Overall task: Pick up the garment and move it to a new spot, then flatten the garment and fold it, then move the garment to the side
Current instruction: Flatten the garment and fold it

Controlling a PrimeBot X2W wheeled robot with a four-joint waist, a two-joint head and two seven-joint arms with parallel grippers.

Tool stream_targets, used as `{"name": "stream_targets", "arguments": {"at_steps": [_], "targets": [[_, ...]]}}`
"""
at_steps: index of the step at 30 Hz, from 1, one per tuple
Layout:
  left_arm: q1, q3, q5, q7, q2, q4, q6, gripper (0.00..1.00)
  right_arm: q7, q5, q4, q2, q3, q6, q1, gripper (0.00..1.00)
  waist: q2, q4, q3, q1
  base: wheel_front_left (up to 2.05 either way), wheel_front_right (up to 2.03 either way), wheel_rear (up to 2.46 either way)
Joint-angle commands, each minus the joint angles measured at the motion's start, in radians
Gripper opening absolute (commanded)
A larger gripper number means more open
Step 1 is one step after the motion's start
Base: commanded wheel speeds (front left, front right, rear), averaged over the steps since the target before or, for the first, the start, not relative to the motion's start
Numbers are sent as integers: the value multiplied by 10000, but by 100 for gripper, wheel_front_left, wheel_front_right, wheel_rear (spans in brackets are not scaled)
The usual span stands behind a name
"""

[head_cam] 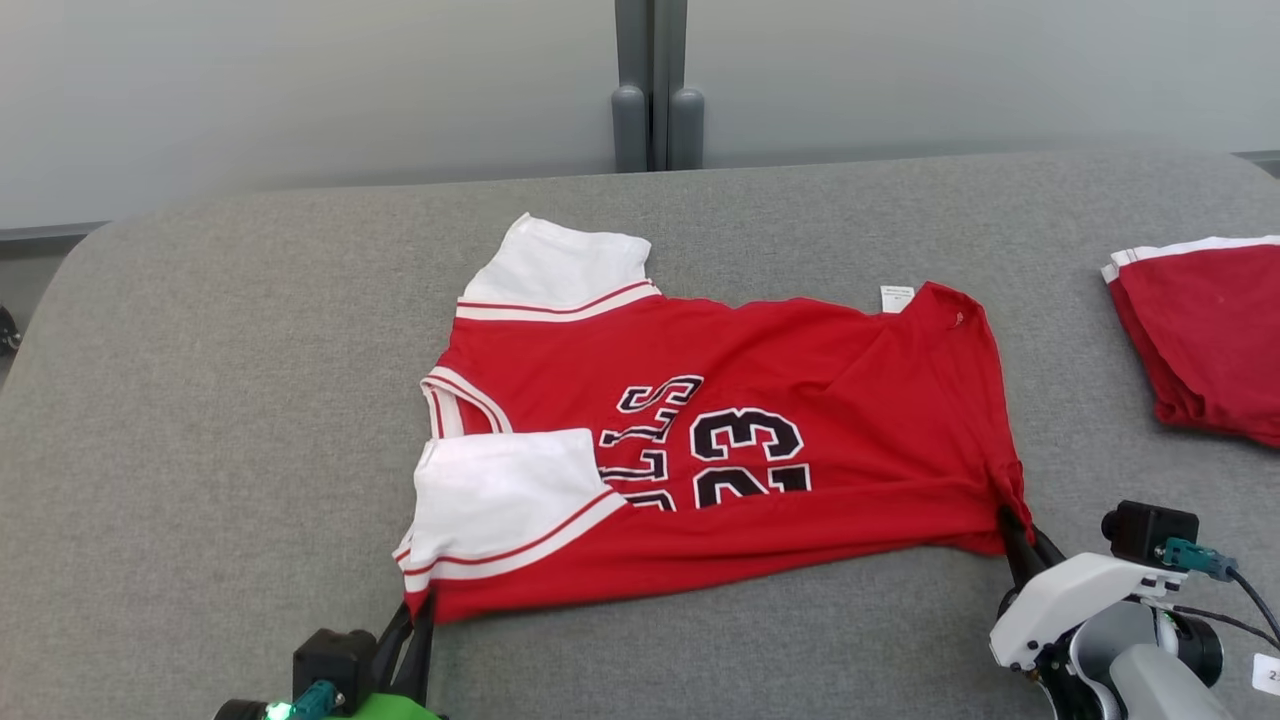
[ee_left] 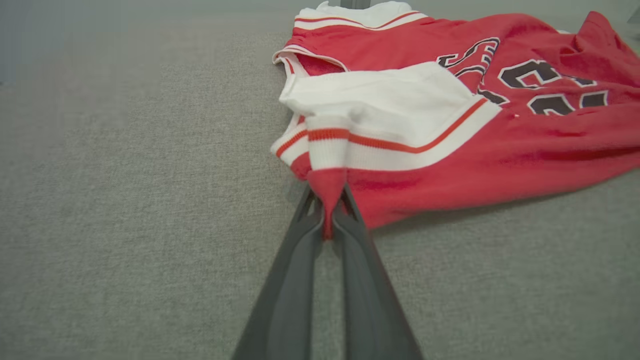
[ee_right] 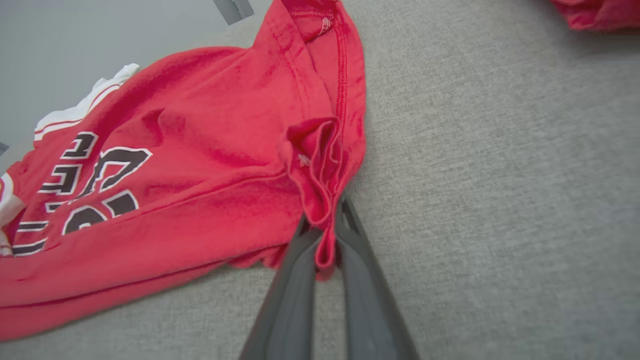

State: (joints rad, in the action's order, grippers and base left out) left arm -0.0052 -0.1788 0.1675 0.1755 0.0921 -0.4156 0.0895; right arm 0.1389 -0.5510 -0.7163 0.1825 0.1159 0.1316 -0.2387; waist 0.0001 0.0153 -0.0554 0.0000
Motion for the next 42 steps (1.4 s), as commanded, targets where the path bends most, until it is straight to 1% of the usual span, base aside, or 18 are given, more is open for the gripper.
{"name": "stream_targets", "arguments": {"at_steps": [1, 4, 5, 6, 7, 8, 12, 17, 22, 26, 28, 30, 32, 34, 38, 40, 41, 42], "targets": [[202, 11, -11, -60, 136, 279, -9, 0, -159, 48, 305, 57, -122, -21, 283, 0, -1, -46, 13, 0, 0, 0, 0], [491, -27, 61, -162, 102, 600, -77, 0, -536, 85, 890, -18, -280, -21, 678, 0, -1, -64, 28, 0, 0, 0, 0], [524, -23, 43, -177, 111, 676, -126, 27, -657, 115, 1093, -47, -351, -21, 806, 0, -1, -79, 33, 0, 0, 0, 0], [516, -30, -2, -133, 125, 727, -173, 45, -692, 203, 1256, -49, -454, -21, 893, 33, -1, -91, 36, 0, 0, 0, 0], [505, -41, -34, -77, 114, 745, -240, 96, -784, 274, 1406, -93, -577, -21, 983, 100, -1, -99, 44, 0, 0, 0, 0], [483, -51, -39, -22, 93, 752, -285, 100, -811, 322, 1564, -168, -641, -21, 1038, 100, -1, -104, 48, 0, 0, 0, 0], [270, -18, -134, 325, 72, 779, -513, 100, -750, 673, 2333, -326, -876, -15, 1193, 100, -1, -169, 41, 0, 0, 0, 0], [-89, 154, -39, 729, 10, 932, -704, 100, -325, 1672, 3132, -397, -1295, -15, 1190, 100, -1, -310, -90, 0, 0, 0, 0], [-696, 358, -45, 880, 20, 1378, -739, 100, 20, 2480, 3761, -547, -1666, -15, 825, 100, -1, -516, -370, 0, 0, 0, 0], [-1581, 358, -175, 893, 132, 1571, -600, 100, -77, 2865, 4086, -633, -1646, -15, 359, 100, -1, -723, -764, 0, 0, 0, 0], [-2241, 256, -277, 880, 233, 1479, -439, 100, -172, 2993, 4217, -628, -1508, -15, -11, 100, -1, -858, -1046, 0, 0, 0, 0], [-2973, 88, -350, 502, 435, 1218, -225, 100, -306, 3083, 4341, -611, -1331, -15, -441, 100, -1, -1014, -1397, 0, 0, 0, 0], [-3891, -197, -422, -187, 737, 890, 40, 100, -431, 3116, 4454, -559, -1114, -15, -939, 100, -1, -1211, -1818, 0, 0, 0, 0], [-4692, -315, -337, -756, 927, 624, 172, 100, -542, 3099, 4519, -539, -946, -15, -1370, 100, -1, -1394, -2186, 0, 0, 0, 0], [-6415, -1078, 159, -2376, 1484, -152, 405, 100, -734, 3082, 4547, -399, -574, -15, -2287, 100, -1, -1745, -2936, 0, 0, 0, 0], [-7394, -2199, 1355, -3251, 1810, -281, 414, 100, -843, 3059, 4505, -320, -215, -15, -2769, 100, -1, -1985, -3322, 0, 0, 0, 0], [-7779, -2462, 1965, -3680, 2054, -326, 415, 100, -897, 3007, 4499, -292, -84, -15, -2940, 100, -1, -2083, -3467, 0, 0, 0, 0], [-8336, -2906, 2453, -4175, 2547, -319, 396, 100, -912, 2919, 4514, -264, 13, -18, -3140, 100, -1, -2185, -3631, 0, 0, 0, 0]]}}
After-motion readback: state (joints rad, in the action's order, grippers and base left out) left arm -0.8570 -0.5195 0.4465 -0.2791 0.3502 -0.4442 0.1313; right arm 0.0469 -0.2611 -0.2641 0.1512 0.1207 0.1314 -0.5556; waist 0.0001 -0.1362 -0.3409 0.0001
